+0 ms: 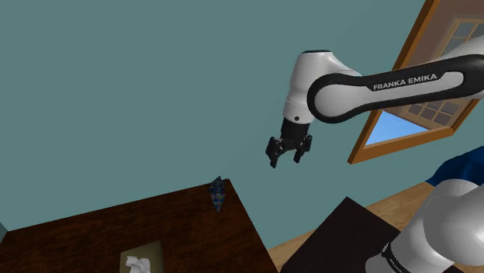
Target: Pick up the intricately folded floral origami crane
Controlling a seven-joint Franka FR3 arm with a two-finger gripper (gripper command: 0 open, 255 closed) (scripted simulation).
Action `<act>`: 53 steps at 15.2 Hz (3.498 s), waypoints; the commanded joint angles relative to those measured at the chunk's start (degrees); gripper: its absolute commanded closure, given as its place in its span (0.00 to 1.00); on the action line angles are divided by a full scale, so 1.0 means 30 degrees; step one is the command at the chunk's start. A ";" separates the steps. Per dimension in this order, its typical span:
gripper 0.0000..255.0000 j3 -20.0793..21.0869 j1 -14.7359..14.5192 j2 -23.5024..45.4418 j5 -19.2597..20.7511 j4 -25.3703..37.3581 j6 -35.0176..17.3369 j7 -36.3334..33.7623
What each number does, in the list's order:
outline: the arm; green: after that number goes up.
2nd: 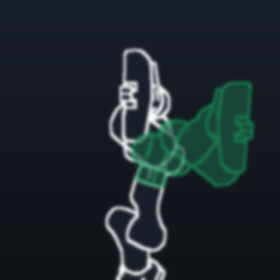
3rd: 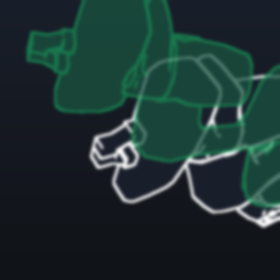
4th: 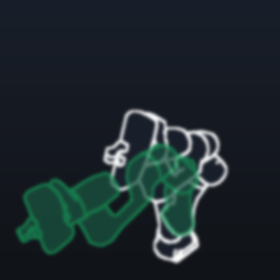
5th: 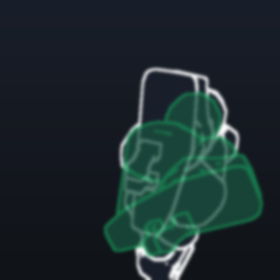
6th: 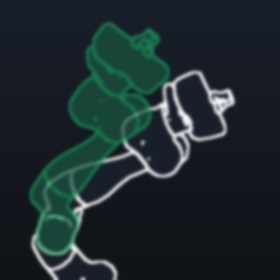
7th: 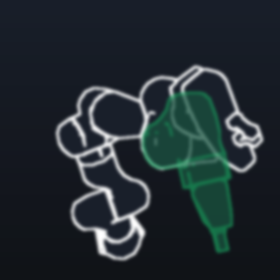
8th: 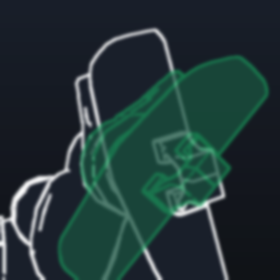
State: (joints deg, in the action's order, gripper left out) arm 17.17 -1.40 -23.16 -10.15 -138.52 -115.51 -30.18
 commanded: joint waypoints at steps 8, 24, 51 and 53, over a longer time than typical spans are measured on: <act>0.00 0.2764 0.0378 0.6795 0.3365 0.2662 -0.4593 -0.5877; 0.00 0.1197 -0.2654 1.7233 1.1002 1.0234 -0.6366 -1.3990; 1.00 0.1646 -0.2352 1.6024 1.0231 1.0473 -0.5024 -1.3376; 1.00 0.1751 -0.2284 1.5722 1.0031 1.0579 -0.4648 -1.3215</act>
State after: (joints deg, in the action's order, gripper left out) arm 22.27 -8.41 24.46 20.28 -107.02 -130.10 -70.17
